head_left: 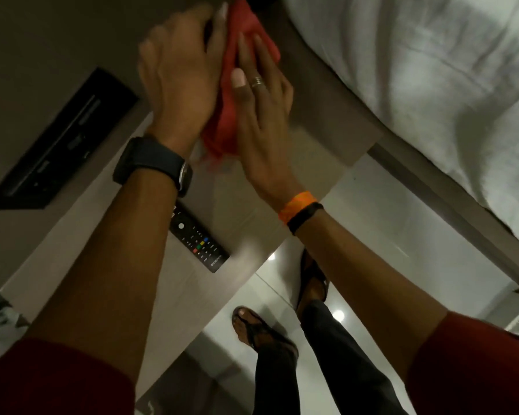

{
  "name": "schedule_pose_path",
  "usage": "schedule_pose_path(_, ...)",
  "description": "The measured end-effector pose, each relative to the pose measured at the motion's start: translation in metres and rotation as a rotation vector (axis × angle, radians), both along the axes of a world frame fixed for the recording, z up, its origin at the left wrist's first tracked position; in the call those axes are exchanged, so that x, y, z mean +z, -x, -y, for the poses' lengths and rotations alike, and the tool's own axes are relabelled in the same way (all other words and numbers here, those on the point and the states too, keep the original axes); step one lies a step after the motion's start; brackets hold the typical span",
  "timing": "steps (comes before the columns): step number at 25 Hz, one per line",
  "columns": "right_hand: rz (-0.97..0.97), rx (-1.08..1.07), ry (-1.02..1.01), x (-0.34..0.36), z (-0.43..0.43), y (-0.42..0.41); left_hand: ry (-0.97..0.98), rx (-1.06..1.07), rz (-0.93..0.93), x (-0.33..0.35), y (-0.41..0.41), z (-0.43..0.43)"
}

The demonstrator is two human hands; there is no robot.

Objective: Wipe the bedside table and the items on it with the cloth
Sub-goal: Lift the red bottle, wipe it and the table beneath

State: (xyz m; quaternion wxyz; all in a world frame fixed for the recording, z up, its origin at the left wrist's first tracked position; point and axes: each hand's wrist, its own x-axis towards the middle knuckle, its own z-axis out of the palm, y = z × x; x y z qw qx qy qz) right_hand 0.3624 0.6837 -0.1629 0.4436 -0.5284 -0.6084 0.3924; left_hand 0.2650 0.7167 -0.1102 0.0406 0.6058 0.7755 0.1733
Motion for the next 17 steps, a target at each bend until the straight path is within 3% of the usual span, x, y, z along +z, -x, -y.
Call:
schedule_pose_path(3,0.350,-0.050,-0.011,-0.017,-0.017,0.012,-0.016,0.206,0.315,-0.018,-0.003,0.000)
schedule_pose_path(5,0.473,-0.063,-0.092,-0.032,-0.018,0.012,-0.066,0.278,0.456,-0.031,-0.008,0.011)
schedule_pose_path(9,0.439,-0.162,-0.128,-0.077,-0.021,-0.021,-0.107,0.390,0.501,-0.044,-0.011,0.016)
schedule_pose_path(12,0.430,-0.196,0.008,-0.095,-0.027,-0.051,-0.106,0.404,0.499,-0.037,-0.018,0.016)
schedule_pose_path(15,0.193,-0.295,0.288,-0.098,-0.040,-0.068,0.009,0.215,0.527,-0.026,-0.014,0.014)
schedule_pose_path(17,0.120,-0.340,0.356,-0.090,-0.048,-0.067,0.182,0.027,0.581,-0.017,-0.003,0.012)
